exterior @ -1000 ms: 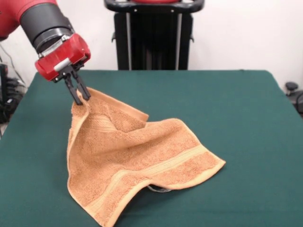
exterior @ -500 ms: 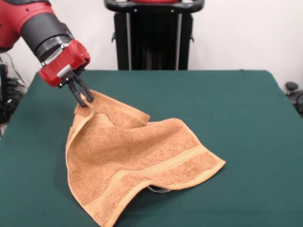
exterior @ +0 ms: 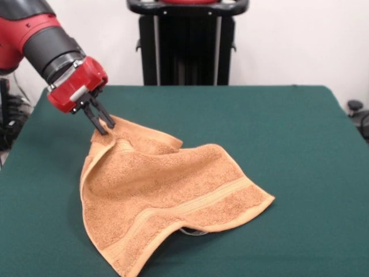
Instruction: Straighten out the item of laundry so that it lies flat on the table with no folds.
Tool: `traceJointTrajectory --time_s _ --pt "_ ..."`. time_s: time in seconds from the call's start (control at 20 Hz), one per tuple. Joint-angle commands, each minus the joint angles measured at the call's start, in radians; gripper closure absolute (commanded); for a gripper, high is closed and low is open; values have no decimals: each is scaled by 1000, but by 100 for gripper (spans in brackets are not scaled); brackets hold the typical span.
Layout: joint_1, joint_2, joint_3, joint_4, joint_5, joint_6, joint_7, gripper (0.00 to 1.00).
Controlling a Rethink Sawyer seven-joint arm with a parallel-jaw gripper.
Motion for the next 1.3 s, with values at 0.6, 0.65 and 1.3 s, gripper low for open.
traceJointTrajectory --time_s 0.6,0.65,1.3 --pt "28 83 -25 -264 91 318 -558 100" --pt "30 86 -26 -277 98 330 -571 100" --pt "51 101 -42 -400 166 452 -696 100"
